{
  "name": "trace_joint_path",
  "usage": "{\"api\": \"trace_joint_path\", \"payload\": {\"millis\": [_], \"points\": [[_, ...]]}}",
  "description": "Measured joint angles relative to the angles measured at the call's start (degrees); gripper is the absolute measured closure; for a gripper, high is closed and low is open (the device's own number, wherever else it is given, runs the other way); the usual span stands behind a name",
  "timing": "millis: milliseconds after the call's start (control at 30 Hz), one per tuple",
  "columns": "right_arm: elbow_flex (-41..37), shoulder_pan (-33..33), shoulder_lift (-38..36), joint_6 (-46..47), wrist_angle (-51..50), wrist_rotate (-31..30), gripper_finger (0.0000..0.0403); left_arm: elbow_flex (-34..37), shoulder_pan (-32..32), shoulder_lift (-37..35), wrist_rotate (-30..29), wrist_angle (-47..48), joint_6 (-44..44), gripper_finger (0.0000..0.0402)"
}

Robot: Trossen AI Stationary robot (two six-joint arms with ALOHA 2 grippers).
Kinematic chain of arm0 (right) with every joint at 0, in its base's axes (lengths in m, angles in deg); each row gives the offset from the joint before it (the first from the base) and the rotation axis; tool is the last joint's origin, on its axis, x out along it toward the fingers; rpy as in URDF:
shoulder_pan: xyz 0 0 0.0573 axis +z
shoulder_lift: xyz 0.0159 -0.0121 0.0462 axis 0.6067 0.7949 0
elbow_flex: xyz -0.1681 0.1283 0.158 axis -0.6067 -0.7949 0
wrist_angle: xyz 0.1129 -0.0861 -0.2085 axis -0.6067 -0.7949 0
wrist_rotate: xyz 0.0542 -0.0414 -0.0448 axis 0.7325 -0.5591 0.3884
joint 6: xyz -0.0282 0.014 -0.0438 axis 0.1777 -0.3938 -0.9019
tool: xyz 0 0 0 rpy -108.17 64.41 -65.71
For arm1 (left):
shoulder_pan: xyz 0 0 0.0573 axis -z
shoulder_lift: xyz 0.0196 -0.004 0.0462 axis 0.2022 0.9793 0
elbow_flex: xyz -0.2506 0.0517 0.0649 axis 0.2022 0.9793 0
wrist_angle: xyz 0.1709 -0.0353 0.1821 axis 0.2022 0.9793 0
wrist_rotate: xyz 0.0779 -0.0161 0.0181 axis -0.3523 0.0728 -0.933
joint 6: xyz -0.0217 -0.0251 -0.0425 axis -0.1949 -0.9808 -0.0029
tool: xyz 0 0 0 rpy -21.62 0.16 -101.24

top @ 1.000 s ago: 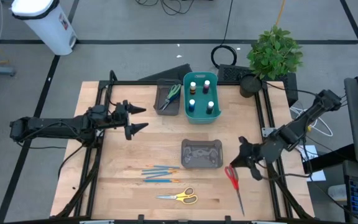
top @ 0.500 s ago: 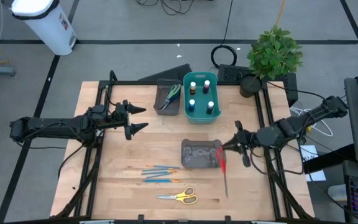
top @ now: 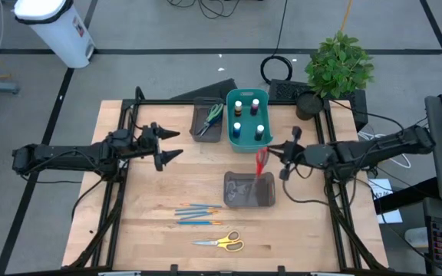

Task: Pick & Place Paint Supplies
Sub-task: Put the red scissors into the top black bin

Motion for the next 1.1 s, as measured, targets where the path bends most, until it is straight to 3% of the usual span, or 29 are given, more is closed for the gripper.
{"api": "trace_joint_path", "payload": {"millis": [233,367,567,833,1000,1100], "points": [[0.0,-2.0,8.4,-10.6,11.8,-0.1,0.0389,0.0,0.0,0.0,-9.4,-2.5,-4.5,0.0023],[0.0,-2.0,12.1,-18.6,20.9,-4.3,0.0389,0.0,0.0,0.0,-13.4,-2.7,-5.8,0.0023],[0.0,-1.7,16.1,-28.0,34.1,-12.4,0.0389,0.0,0.0,2.3,-12.8,-7.8,-9.6,0.0023],[0.0,-0.5,23.3,-38.6,43.8,-27.1,0.0388,0.0,0.0,11.0,-12.4,-18.5,-13.1,0.0023],[0.0,0.5,26.8,-45.4,50.5,-32.3,0.0388,-1.2,0.4,18.4,-7.6,-21.5,-13.2,0.0023],[0.0,0.8,27.6,-46.5,52.2,-32.9,0.0388,-3.7,1.6,23.3,-7.8,-21.7,-11.5,0.0023]]}}
